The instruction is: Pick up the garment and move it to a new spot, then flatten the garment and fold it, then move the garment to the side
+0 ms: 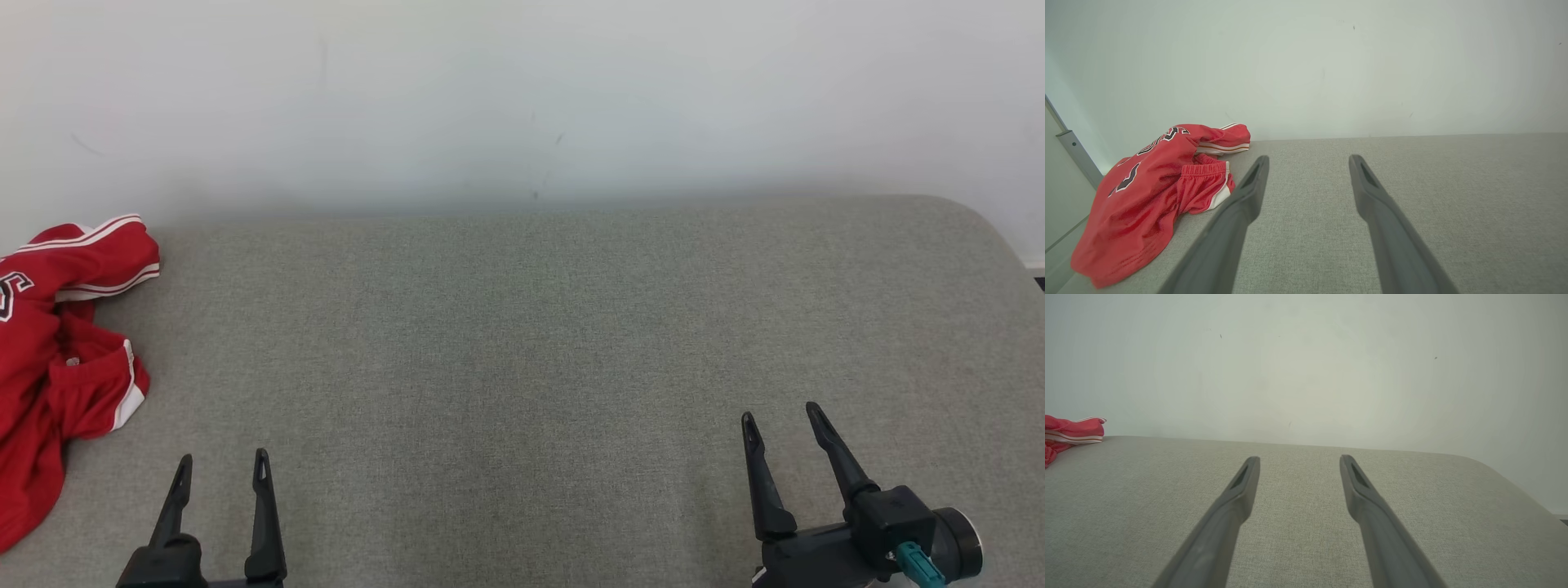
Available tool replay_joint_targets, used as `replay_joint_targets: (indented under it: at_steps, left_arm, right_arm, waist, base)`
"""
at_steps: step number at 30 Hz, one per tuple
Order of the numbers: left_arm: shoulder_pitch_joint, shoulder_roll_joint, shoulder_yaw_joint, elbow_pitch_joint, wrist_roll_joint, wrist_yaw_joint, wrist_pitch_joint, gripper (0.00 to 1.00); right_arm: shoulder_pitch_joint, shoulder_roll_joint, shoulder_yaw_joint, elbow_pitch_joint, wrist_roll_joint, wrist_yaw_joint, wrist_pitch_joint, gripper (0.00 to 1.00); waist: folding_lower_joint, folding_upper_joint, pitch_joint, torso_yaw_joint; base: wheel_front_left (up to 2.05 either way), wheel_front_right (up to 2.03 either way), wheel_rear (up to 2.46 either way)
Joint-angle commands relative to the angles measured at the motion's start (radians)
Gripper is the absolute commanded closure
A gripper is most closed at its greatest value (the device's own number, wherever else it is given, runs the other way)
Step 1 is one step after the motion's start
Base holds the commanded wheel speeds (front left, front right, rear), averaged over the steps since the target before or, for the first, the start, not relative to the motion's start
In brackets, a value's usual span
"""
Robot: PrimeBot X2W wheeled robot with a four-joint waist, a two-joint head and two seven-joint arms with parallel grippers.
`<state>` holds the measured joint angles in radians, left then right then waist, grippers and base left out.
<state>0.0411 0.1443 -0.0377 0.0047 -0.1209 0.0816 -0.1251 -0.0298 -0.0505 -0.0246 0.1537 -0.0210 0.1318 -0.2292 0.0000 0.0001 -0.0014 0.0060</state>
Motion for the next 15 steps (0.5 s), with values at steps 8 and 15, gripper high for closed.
replay_joint_targets:
  at_steps: [8,15]
  left_arm:
    - [0.025,0.013,-0.005,-0.030,0.048,0.015,0.008,0.00]
    - [0.030,0.015,-0.005,-0.036,0.026,0.017,0.052,0.00]
  right_arm:
    - [0.005,0.001,-0.014,-0.017,-0.048,-0.002,0.009,0.00]
    - [0.010,0.001,-0.028,-0.028,-0.038,-0.002,0.034,0.00]
  waist:
    - [0.0000,-0.0001,-0.002,0.000]
    - [0.0000,-0.0001,-0.002,0.000]
  base:
    - [0.00,0.00,0.00]
    - [0.00,0.00,0.00]
